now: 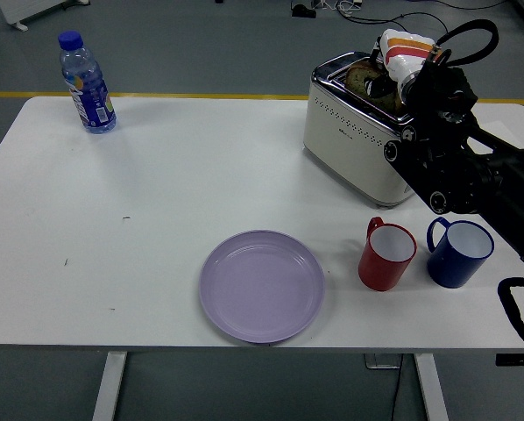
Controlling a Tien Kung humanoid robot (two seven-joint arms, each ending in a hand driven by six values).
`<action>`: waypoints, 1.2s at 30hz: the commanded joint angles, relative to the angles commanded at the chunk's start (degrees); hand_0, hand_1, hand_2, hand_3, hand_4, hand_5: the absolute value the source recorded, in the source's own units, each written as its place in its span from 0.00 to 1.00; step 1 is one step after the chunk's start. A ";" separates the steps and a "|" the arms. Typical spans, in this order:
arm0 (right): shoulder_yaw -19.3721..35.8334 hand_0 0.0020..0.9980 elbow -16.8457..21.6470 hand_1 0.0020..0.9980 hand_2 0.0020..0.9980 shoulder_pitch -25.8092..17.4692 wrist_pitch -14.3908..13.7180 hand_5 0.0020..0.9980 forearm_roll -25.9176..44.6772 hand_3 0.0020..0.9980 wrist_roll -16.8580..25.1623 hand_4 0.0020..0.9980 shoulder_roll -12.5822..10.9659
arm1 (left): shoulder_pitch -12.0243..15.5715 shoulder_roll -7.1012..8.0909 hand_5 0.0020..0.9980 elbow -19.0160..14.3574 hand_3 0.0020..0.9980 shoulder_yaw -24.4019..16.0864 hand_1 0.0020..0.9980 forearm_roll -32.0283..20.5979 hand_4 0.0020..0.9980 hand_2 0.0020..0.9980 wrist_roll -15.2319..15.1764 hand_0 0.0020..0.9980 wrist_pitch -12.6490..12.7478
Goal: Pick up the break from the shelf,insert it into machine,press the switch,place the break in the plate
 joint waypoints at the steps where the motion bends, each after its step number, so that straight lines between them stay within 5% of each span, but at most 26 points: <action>1: -0.06 0.12 -0.03 0.26 0.36 0.04 0.20 0.00 -0.19 0.46 0.00 0.62 -0.07 | 0.05 0.00 0.89 0.00 0.57 -0.08 0.46 0.11 0.34 0.42 0.01 0.62 -0.01; 20: -1.01 0.12 6.23 0.23 0.34 2.00 -0.32 0.00 -3.16 0.43 0.01 0.58 -5.82 | 0.54 0.00 0.89 0.00 0.57 -0.53 0.46 0.49 0.34 0.42 -0.02 0.62 -0.07; 36: 3.99 0.12 22.27 0.19 0.32 1.91 -4.48 0.00 -4.84 0.41 0.12 0.52 -13.36 | 0.61 0.00 0.89 0.00 0.57 -0.69 0.46 0.31 0.34 0.42 0.10 0.62 -0.15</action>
